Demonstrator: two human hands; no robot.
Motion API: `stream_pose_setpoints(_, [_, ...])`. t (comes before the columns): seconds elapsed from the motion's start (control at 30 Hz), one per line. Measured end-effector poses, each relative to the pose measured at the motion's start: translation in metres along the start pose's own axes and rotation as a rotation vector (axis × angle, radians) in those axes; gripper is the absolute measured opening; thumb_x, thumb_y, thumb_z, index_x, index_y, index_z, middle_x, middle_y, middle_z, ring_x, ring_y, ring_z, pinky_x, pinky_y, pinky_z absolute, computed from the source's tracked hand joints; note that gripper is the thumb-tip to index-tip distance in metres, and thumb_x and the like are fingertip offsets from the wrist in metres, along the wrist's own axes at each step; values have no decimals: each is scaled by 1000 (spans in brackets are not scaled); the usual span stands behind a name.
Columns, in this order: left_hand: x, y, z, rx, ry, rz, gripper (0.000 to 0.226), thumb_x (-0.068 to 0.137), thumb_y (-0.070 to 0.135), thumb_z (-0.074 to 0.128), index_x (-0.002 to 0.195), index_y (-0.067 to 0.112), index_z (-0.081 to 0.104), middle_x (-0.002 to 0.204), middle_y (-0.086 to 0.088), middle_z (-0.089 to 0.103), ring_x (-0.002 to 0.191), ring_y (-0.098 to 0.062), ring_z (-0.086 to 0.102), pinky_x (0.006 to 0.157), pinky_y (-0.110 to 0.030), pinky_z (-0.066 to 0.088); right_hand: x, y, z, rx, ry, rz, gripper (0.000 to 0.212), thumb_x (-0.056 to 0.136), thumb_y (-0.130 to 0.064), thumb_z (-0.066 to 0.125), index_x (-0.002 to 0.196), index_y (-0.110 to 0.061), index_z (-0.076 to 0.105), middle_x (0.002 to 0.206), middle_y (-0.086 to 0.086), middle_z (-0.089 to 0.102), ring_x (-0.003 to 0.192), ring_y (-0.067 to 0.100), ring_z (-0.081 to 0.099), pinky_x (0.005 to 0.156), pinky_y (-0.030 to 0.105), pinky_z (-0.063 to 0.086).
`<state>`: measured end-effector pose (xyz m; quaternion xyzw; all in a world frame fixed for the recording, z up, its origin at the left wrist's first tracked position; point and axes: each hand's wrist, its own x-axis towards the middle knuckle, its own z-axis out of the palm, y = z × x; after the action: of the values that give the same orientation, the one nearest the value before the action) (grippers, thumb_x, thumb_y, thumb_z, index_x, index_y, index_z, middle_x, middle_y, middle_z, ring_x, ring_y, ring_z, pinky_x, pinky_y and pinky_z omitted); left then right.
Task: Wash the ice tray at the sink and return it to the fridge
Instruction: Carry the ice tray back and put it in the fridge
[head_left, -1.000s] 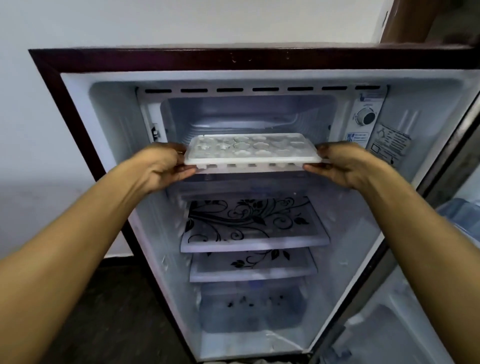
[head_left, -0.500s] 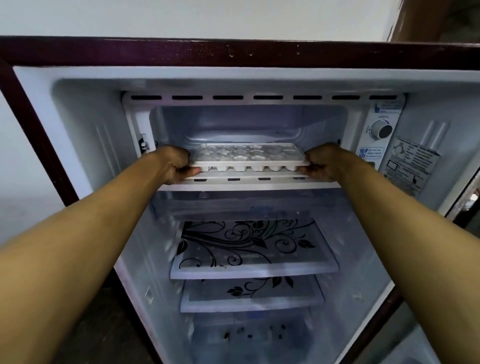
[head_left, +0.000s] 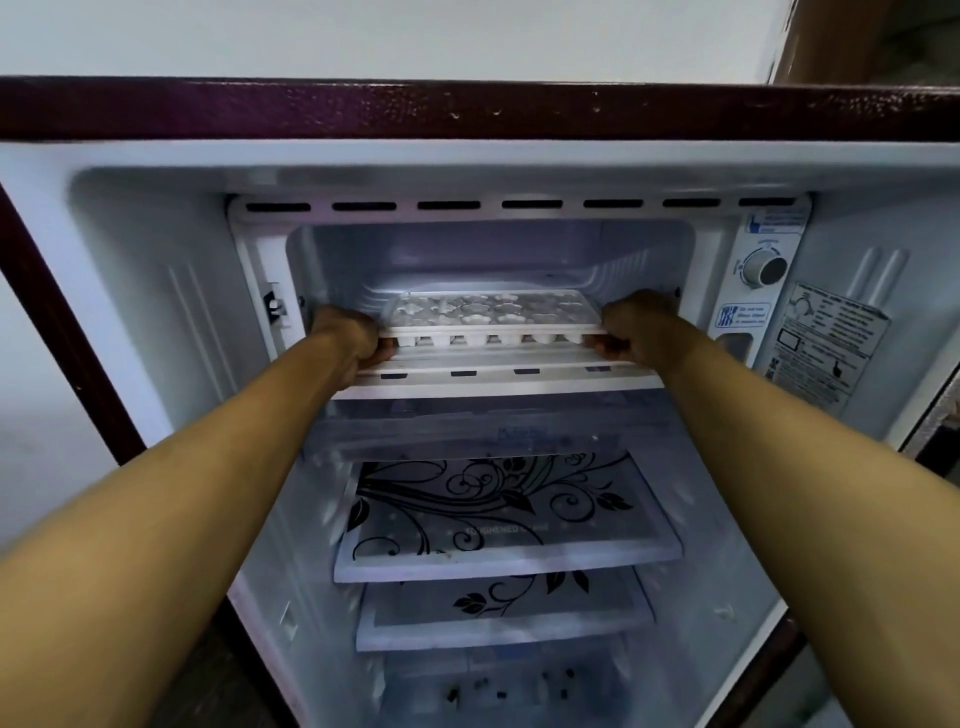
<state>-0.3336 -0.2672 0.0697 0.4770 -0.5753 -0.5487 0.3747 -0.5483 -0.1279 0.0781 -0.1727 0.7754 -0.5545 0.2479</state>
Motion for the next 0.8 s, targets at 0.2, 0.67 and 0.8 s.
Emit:
stream_pose_setpoints(0.2, [-12, -13, -8, 140, 84, 242, 6, 90, 1, 52, 92, 1, 57, 99, -21, 65, 89, -32, 66, 84, -39, 53, -26, 13, -2, 100, 75, -85, 22, 100, -9, 36, 114, 4, 47, 93, 15, 61, 69, 24, 65, 70, 39, 59])
stream_pose_setpoints(0.67, [-245, -78, -72, 603, -133, 488, 48, 98, 14, 44, 144, 5, 33, 151, -8, 34, 140, -24, 30, 116, -45, 23, -288, 151, -30, -199, 45, -383, 44, 97, -12, 44, 141, -14, 39, 144, 1, 42, 131, 16, 41, 108, 28, 35])
stream_pose_setpoints(0.8, [-311, -87, -95, 698, -194, 504, 47, 97, 16, 46, 142, 7, 38, 148, -7, 38, 137, -25, 35, 113, -50, 26, -362, 164, -61, -316, 50, -379, 43, 96, -12, 47, 139, -16, 43, 143, -3, 44, 131, 12, 41, 108, 21, 30])
